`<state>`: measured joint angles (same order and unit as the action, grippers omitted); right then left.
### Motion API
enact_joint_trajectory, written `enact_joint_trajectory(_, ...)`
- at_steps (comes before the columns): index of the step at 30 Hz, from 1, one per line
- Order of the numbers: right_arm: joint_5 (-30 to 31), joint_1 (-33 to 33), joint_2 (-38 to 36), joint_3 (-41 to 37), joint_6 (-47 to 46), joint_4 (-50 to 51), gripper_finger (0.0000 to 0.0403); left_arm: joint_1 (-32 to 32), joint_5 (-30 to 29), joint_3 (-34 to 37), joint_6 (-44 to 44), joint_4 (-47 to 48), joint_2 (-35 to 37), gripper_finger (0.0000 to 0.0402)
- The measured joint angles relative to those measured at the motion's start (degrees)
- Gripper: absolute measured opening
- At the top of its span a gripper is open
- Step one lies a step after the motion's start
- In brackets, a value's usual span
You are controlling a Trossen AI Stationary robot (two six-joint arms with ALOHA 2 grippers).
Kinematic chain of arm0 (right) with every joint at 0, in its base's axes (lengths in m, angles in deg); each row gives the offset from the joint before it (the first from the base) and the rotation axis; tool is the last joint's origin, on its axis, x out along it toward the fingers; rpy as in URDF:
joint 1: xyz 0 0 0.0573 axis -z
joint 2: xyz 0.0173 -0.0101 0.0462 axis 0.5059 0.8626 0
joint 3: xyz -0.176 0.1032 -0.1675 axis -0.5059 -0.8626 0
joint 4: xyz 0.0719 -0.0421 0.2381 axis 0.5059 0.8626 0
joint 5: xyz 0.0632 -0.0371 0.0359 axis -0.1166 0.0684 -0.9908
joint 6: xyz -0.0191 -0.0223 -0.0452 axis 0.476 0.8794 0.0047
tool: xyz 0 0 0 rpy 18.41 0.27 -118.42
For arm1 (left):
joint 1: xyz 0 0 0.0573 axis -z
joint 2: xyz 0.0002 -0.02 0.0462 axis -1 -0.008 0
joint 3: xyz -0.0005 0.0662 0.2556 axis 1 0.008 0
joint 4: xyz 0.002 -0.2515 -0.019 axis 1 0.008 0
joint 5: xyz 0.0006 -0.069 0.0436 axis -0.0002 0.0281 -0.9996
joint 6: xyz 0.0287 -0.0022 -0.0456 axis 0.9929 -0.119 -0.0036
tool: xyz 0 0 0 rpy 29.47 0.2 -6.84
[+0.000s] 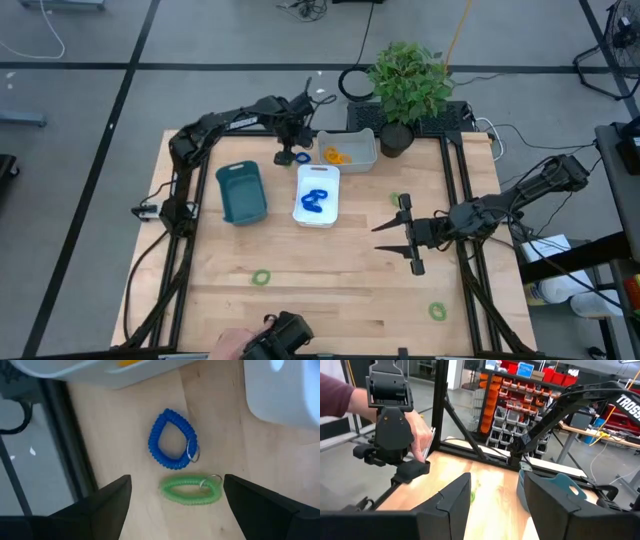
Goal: Sort spring keychains
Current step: Put the blue spring keychain into the white bin
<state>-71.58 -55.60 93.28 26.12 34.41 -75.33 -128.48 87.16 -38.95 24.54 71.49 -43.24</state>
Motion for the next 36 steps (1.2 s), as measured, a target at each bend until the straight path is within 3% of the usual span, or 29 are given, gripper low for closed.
enact_joint_trajectory(24,0.0,0.0,0.0,0.0,0.4,1.9,0.0171,0.4,1.5,-0.2,0.0,-4.5,-8.5,0.0316)
enact_joint_trajectory(28,0.0,0.0,0.0,0.0,0.4,1.2,0.0171,0.1,2.2,-0.2,0.2,-3.0,-8.5,0.0253)
enact_joint_trajectory(36,0.0,0.0,0.0,0.0,1.9,-2.0,0.0171,0.0,1.5,-0.2,-1.7,-0.5,-8.5,0.0065)
